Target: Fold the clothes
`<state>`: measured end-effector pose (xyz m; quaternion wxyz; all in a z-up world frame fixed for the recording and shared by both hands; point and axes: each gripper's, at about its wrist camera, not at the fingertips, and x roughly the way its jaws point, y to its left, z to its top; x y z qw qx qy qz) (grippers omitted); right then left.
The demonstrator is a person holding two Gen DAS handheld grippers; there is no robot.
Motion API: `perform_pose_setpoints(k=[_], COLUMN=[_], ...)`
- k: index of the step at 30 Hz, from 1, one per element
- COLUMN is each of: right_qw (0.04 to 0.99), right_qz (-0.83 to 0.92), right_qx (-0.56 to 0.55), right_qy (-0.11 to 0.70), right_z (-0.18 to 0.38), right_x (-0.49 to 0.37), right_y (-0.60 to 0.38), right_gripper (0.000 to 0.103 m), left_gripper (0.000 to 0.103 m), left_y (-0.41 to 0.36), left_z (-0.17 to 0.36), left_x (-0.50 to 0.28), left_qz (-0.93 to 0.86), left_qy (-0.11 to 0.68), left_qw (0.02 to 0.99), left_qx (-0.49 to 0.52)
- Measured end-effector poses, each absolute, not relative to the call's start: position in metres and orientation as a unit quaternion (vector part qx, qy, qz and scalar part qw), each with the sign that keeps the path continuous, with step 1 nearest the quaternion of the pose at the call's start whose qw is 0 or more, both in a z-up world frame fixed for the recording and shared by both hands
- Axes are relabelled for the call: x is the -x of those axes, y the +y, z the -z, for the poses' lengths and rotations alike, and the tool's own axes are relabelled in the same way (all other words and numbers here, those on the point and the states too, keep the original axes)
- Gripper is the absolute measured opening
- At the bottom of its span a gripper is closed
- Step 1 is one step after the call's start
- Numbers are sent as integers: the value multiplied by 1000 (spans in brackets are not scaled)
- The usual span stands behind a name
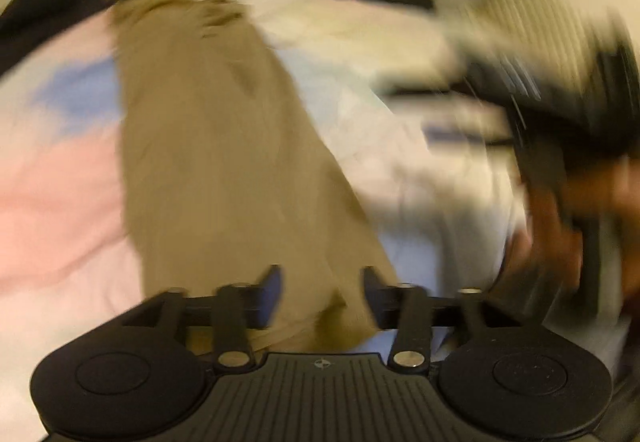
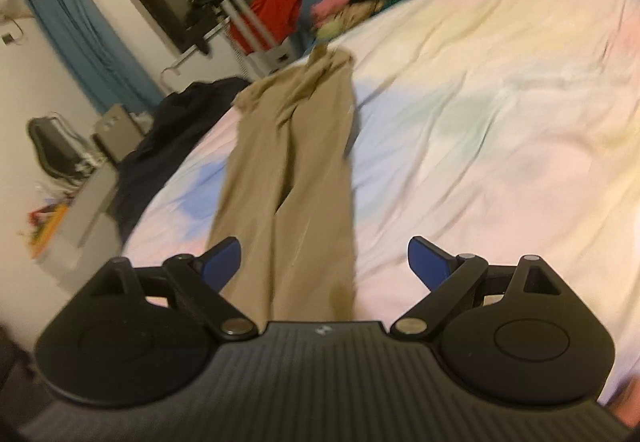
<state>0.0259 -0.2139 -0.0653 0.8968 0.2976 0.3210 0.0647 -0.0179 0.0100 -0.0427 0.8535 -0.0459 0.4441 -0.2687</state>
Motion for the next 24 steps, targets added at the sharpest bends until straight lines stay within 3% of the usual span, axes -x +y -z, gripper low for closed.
perform_pose_setpoints(k=[3, 4, 7, 12, 14, 24], right_qw=[870, 861, 831, 798, 790, 757], right_qz=[-87, -93, -104, -85, -75, -111], right_qx=[-344, -354, -381, -405, -410, -437], right_qy=[344, 353, 391, 437, 449, 473], right_z=[78, 82, 98, 118, 123, 135], right_x=[-20, -20, -26, -31, -32, -27], right_y=[-213, -212, -207, -205, -205, -198], right_gripper=[90, 79, 76, 75, 66, 56], left_gripper=[62, 62, 63, 60, 60, 55], left_y=[63, 76, 102, 101, 93, 93], left_z=[50, 55, 70, 85, 86, 98], left_x=[2, -2, -12, -27, -29, -18], left_qz=[219, 198, 150, 138, 155, 172], left_qy=[450, 456, 475, 516, 524, 527], left_qw=[846, 841, 821, 795, 789, 772], left_qx=[184, 214, 281, 286, 280, 312])
